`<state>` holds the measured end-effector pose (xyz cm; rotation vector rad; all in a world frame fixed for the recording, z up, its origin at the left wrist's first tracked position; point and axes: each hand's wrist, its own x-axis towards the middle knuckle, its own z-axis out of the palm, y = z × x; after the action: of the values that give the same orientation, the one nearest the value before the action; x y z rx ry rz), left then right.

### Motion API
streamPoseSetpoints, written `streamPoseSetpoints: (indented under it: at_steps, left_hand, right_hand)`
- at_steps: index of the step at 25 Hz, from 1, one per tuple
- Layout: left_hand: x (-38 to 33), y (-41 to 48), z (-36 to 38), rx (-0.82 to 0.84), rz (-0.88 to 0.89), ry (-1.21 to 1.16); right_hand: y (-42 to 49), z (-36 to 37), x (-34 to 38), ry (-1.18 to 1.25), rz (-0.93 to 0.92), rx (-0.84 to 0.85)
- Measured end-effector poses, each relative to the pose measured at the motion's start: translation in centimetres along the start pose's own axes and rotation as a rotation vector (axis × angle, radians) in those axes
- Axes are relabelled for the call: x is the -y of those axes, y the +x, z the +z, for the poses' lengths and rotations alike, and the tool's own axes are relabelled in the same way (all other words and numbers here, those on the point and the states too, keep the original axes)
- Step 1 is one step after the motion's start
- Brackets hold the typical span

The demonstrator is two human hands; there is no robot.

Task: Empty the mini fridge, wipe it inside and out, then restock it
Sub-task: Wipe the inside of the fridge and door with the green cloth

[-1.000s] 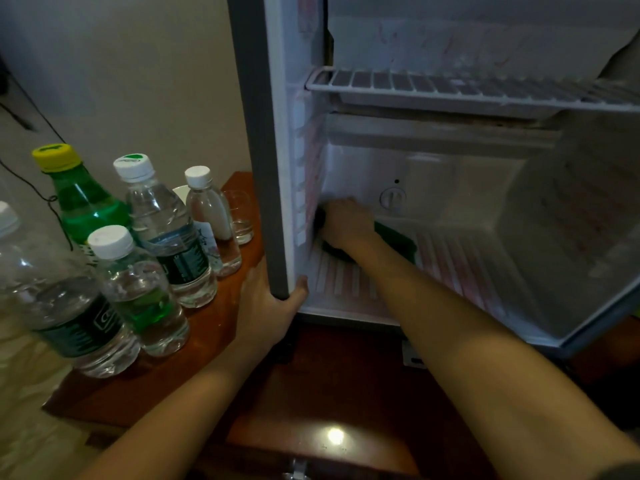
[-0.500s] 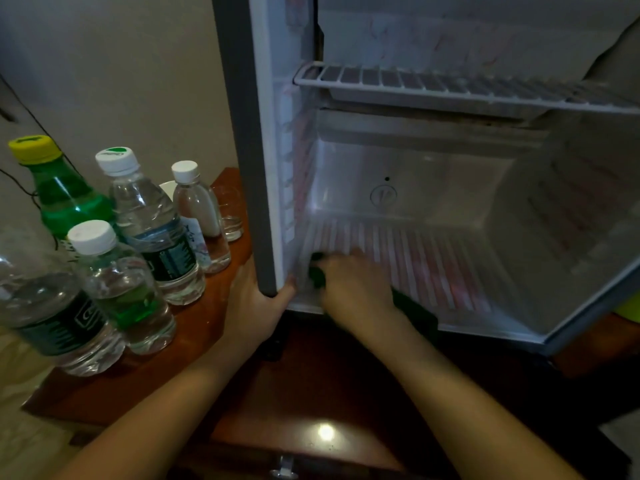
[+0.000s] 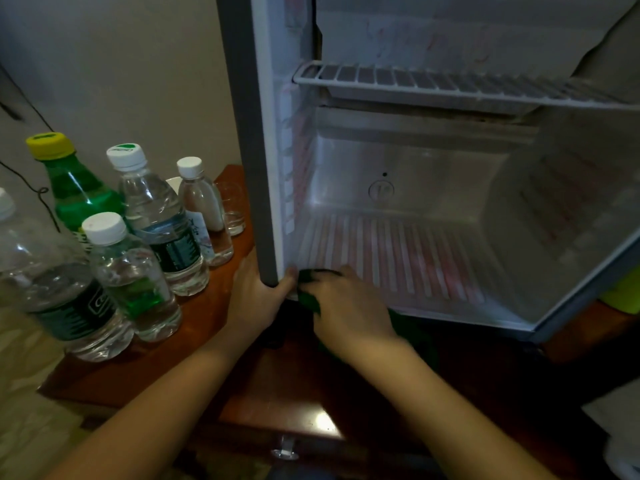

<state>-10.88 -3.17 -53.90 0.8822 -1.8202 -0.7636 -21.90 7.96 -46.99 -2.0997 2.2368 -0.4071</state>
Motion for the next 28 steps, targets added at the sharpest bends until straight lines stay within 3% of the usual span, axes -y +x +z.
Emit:
streamPoseSetpoints:
  at_steps: [2,4,7,12,18,24,28]
  left_hand:
    - [0.1,0.0,-0.1,-0.002,-0.006,0.007]
    - [-0.5,-0.1,0.0,-0.004,-0.017,0.004]
    - [-1.1,-0.3,0.0,-0.051,-0.015,0.019]
    - [0.0,0.2,0.0,0.018,-0.066,0.041]
    - [-0.4,-0.1,0.1,-0.011,-0.052,0.058]
    - [-0.2,-0.1,0.0,-0.003,-0.088,0.035]
    - [-0.9,-0.1,0.0,0.001,-0.076,0.032]
  right_hand:
    - [1.0,-0.4,-0.8,-0.019,0.033,0.061]
    - [6.0,-1.4,-2.3,-0.076,0.185,0.108]
    - [9.4,-2.0,-3.0,-0.087,0.282,0.088]
    - [-1.1,0.7,0.6,-0.089,0.072,0.015]
    - [-6.1,-1.1,-5.1,-0.071,0.430,0.012]
    - [-1.3,1.6,3.0,-0.061,0.130,0.071]
    - [-6.6,0.3,-3.2,-0.126,0.305,0.152]
